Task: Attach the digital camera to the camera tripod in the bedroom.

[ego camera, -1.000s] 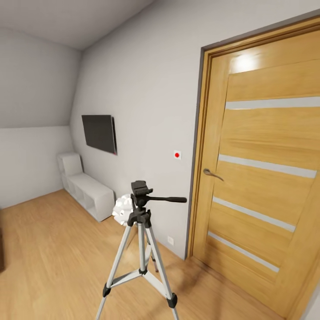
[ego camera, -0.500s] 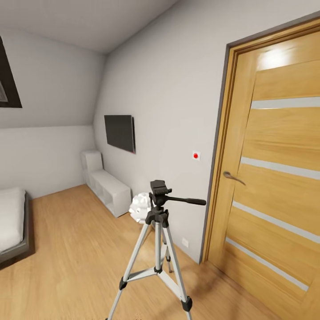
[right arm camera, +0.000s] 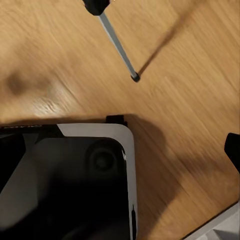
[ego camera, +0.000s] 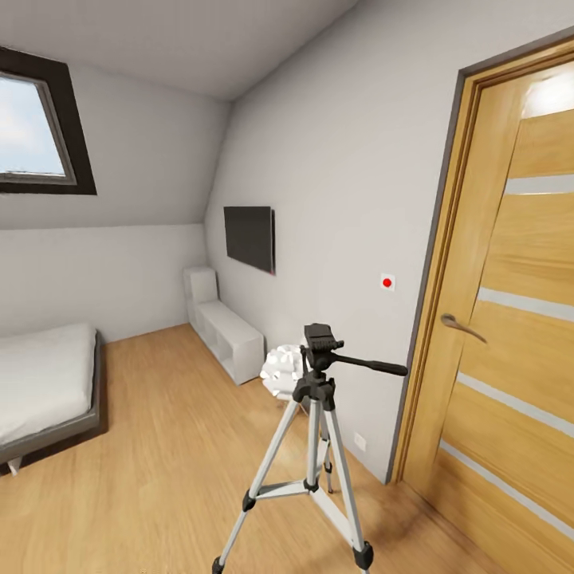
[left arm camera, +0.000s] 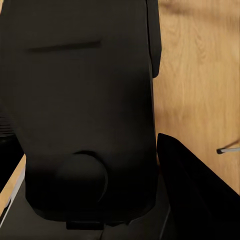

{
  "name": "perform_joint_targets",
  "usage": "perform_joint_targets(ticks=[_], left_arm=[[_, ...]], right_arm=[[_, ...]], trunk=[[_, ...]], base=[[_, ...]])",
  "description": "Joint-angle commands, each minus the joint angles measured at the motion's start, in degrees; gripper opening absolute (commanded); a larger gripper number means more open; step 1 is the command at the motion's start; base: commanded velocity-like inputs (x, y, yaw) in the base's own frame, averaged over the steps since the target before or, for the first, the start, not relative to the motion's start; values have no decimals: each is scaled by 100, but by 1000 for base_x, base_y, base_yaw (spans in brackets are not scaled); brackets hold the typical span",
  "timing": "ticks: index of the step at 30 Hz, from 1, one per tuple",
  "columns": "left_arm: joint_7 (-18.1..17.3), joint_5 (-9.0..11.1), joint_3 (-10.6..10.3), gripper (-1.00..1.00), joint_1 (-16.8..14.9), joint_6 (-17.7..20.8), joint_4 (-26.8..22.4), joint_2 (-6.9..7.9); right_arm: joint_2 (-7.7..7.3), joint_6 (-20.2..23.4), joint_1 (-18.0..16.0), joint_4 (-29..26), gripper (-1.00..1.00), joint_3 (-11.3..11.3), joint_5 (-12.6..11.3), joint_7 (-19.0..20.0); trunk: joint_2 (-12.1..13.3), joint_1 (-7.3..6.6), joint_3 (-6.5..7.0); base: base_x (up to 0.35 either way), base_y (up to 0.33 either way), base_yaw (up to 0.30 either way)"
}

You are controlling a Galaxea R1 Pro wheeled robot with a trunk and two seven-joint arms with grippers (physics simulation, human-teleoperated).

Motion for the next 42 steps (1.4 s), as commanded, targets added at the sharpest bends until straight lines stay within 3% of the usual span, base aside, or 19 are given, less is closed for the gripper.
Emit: perform_joint_targets(ticks=[1,11,42], left_arm=[[-25,46,-48,-100,-3,-16,9,-1],[-27,45,-49,-100,-3,-19,9,-8],[-27,45,-44,-100,-3,-14,9,-9]], right_arm=[[-4,-35,-5,19,100,-49,53,10],[-4,-35,-5,19,100,-49,53,18],[-4,-35,-5,19,100,-49,54,19]], trunk=[[-4,2,-2],[-4,2,-2],[-4,2,-2]], base=[[0,0,275],[0,0,199],[0,-80,6]])
